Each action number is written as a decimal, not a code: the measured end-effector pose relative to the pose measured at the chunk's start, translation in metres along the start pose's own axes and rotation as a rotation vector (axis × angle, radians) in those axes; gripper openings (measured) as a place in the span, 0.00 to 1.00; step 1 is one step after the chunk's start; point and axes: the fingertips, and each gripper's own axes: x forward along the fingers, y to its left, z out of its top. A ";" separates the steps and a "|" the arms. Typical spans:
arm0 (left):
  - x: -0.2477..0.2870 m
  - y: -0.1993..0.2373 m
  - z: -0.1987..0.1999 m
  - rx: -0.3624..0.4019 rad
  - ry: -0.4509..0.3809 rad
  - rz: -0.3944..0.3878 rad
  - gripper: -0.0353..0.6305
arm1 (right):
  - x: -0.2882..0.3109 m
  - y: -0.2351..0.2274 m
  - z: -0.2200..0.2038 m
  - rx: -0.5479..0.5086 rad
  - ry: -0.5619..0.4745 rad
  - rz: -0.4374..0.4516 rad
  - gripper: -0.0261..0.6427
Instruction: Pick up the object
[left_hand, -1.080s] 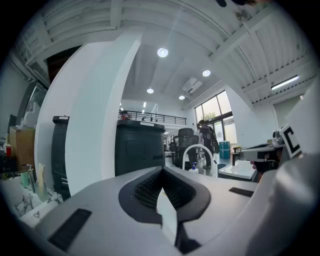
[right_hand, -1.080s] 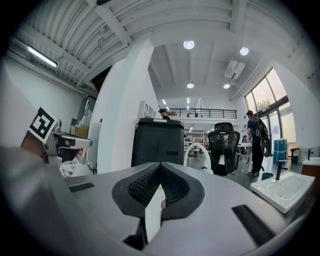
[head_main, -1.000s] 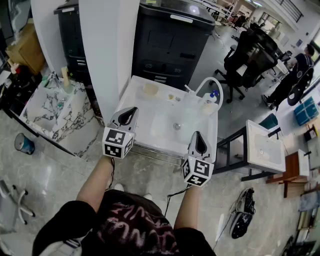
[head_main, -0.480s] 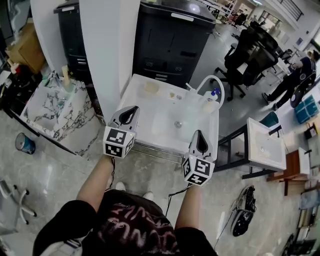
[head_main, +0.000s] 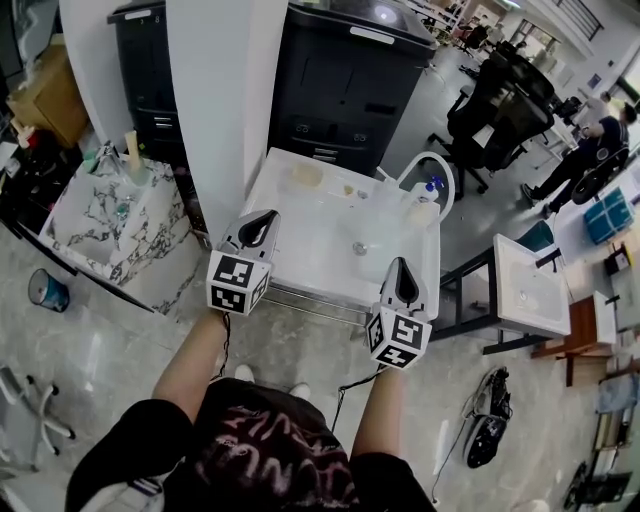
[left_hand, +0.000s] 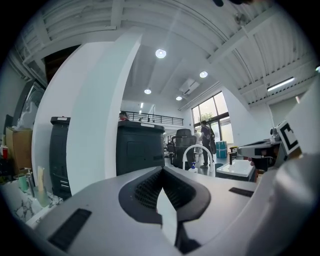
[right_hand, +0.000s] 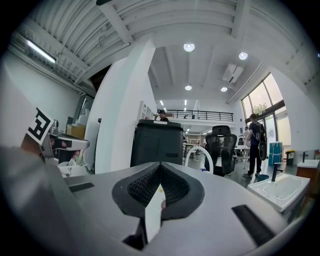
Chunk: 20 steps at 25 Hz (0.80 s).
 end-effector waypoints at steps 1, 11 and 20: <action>-0.001 0.002 0.000 0.003 -0.001 -0.006 0.07 | 0.001 0.002 0.002 -0.003 -0.003 -0.004 0.06; 0.006 0.024 -0.006 -0.008 -0.006 -0.039 0.07 | 0.014 0.018 0.012 -0.044 -0.009 -0.038 0.06; 0.070 0.031 -0.015 -0.007 0.010 -0.004 0.07 | 0.085 -0.006 0.002 -0.036 -0.012 0.010 0.06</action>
